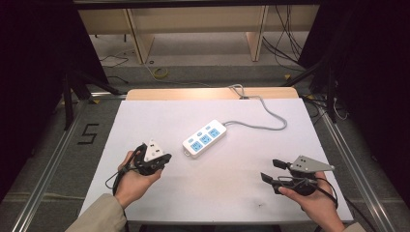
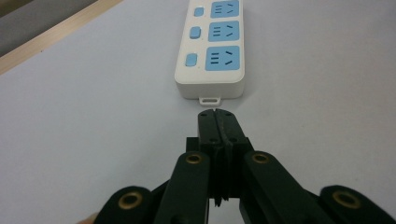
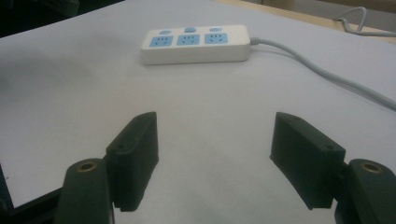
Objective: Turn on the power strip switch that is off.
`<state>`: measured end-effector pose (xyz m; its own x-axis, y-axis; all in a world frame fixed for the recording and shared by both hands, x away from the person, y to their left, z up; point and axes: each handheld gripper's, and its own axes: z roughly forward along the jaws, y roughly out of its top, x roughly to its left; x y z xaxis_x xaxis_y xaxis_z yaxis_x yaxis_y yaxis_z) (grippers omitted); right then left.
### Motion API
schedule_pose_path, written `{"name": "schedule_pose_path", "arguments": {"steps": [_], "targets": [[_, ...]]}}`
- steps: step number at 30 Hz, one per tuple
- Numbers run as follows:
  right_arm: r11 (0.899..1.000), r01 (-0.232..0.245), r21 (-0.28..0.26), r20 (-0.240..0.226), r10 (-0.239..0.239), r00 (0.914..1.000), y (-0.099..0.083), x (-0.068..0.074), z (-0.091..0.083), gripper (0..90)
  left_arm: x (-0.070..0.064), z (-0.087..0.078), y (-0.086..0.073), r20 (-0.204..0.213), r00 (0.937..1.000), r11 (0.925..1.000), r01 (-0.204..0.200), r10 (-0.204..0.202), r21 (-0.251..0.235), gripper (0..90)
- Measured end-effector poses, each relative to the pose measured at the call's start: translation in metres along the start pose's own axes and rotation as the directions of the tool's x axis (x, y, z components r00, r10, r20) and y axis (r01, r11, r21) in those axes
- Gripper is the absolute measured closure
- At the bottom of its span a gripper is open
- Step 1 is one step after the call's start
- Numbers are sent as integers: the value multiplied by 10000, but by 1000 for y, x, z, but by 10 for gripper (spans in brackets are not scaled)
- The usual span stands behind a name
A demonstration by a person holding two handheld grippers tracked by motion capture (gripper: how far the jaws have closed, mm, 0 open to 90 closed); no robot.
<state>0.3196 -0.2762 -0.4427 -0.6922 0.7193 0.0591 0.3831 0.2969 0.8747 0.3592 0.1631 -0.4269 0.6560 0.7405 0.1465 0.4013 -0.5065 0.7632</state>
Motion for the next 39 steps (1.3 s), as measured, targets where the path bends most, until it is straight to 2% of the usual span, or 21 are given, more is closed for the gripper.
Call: {"name": "schedule_pose_path", "arguments": {"steps": [5,39], "targets": [[10000,0,-4,-5,0,10000,0,0,0,323,-1,7,6,77,9999,9999,-89,89,63,899],[10000,46,4,-24,-46,10000,0,0,0,323,2,31,28,203,9998,9995,-62,56,307,899]]}}
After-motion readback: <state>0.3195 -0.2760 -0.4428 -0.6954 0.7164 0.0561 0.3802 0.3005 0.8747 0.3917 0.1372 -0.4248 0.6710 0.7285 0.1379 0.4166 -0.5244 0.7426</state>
